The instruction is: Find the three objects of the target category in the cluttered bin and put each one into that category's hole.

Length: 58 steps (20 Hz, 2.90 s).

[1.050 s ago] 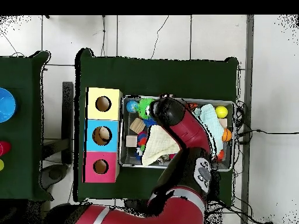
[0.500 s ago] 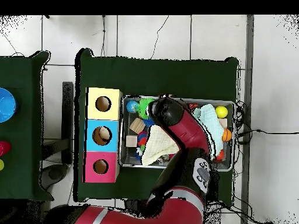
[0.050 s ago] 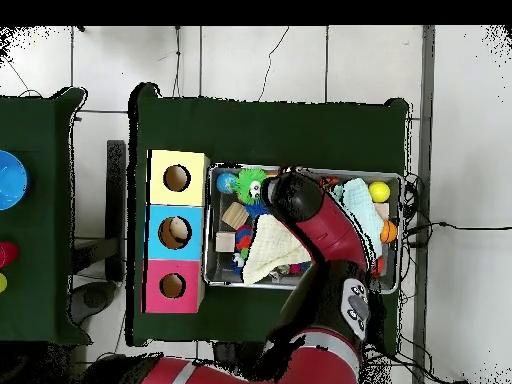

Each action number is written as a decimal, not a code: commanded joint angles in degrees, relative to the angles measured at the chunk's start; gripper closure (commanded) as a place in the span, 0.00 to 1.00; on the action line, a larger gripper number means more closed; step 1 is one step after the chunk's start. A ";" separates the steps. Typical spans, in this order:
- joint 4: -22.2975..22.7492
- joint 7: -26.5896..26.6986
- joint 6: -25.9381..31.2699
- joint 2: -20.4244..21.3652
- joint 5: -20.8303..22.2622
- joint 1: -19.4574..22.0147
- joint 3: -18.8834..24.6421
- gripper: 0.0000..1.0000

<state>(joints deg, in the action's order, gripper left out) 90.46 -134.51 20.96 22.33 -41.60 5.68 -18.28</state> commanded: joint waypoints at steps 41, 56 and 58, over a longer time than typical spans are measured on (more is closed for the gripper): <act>7.58 -7.87 -16.35 -4.02 2.29 7.88 17.18 0.00; 10.94 -13.61 -4.35 -0.41 -0.69 -1.08 5.32 0.00; 11.91 -13.69 -4.03 -0.09 -0.87 -1.26 4.88 0.00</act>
<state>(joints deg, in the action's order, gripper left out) 97.99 -134.51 10.41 22.68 -41.28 6.03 -12.54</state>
